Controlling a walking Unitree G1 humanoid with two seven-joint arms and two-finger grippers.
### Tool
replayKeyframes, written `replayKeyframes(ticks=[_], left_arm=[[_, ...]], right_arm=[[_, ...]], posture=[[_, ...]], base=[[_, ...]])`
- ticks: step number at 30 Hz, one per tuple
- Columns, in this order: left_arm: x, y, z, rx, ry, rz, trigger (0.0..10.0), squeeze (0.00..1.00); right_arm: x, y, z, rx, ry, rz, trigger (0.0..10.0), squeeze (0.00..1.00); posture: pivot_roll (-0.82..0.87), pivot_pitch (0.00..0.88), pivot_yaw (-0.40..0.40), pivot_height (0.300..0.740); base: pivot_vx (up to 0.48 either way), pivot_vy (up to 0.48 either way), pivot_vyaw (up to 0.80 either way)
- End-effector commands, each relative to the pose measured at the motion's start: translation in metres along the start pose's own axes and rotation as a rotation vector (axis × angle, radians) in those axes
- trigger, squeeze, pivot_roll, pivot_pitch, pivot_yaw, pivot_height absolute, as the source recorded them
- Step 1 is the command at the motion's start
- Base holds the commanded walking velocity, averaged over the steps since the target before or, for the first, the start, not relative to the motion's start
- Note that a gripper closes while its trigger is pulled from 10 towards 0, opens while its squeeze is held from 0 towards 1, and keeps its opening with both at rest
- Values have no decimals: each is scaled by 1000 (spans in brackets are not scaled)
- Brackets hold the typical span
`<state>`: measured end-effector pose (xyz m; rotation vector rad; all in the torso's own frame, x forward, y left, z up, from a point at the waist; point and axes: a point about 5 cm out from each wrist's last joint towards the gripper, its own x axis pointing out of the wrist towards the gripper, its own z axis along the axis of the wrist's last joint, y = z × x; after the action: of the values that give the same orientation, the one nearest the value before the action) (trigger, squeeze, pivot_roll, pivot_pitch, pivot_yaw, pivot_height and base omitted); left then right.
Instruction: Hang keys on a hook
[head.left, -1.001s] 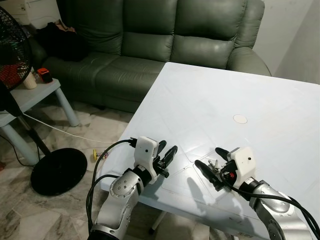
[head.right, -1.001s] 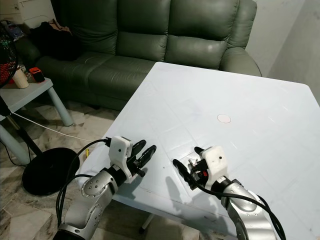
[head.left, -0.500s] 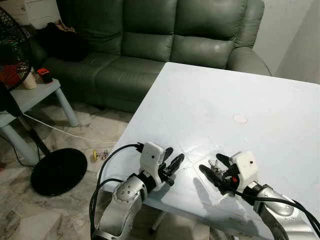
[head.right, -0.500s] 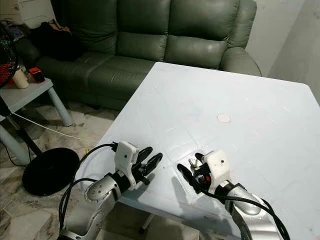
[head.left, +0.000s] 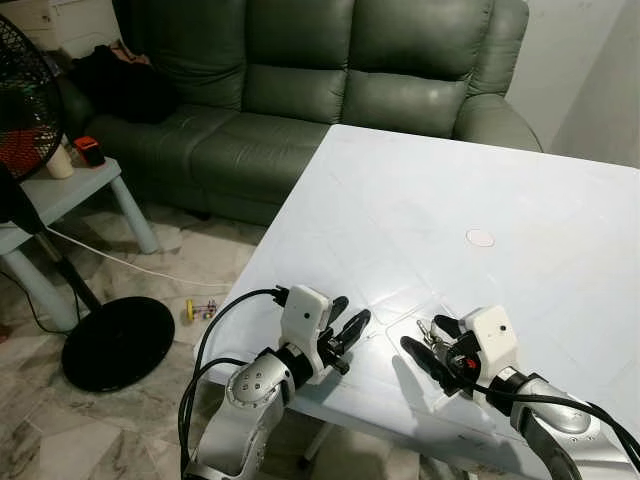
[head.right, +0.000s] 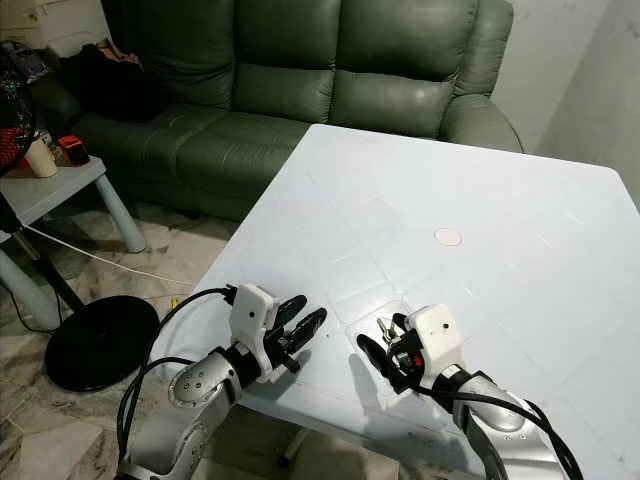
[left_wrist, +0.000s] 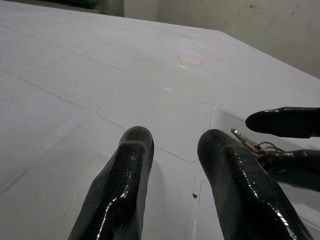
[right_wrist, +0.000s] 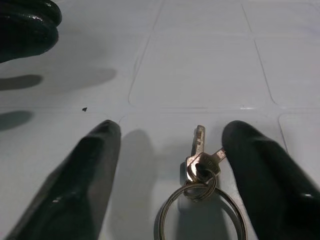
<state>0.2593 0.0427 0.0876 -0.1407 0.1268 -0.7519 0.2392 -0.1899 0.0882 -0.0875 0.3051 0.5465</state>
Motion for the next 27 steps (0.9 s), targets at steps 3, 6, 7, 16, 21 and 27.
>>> replayKeyframes(ticks=[3, 6, 7, 16, 21, 27], left_arm=[[0, -3, 3, 5, -8, -3, 10000, 0], [0, -3, 3, 4, -8, -3, 10000, 0], [0, -3, 4, 3, -8, -3, 10000, 0], [0, -4, 4, -2, -8, -1, 10000, 0], [0, -4, 4, -4, -9, -1, 10000, 0], [0, -4, 4, -6, -9, -2, 10000, 0]], right_arm=[[-5, -4, 4, -9, -2, -13, 0, 0], [-6, -4, 4, -11, 1, -13, 0, 0], [-6, -4, 5, -11, 2, -14, 0, 0], [-8, -4, 1, -8, 36, -13, 10000, 0], [-7, -5, 2, -18, 34, -15, 10000, 0], [-8, -5, 1, -26, 51, -13, 10000, 0]], posture=[[0, 6, -6, 740], [-1, 6, -6, 740], [-1, 7, -6, 740], [-1, 11, -7, 740], [-1, 12, -7, 740], [-2, 13, -6, 740]], base=[[0, 0, 0], [0, 0, 0], [0, 0, 0], [0, 0, 0], [0, 0, 0], [0, 0, 0]])
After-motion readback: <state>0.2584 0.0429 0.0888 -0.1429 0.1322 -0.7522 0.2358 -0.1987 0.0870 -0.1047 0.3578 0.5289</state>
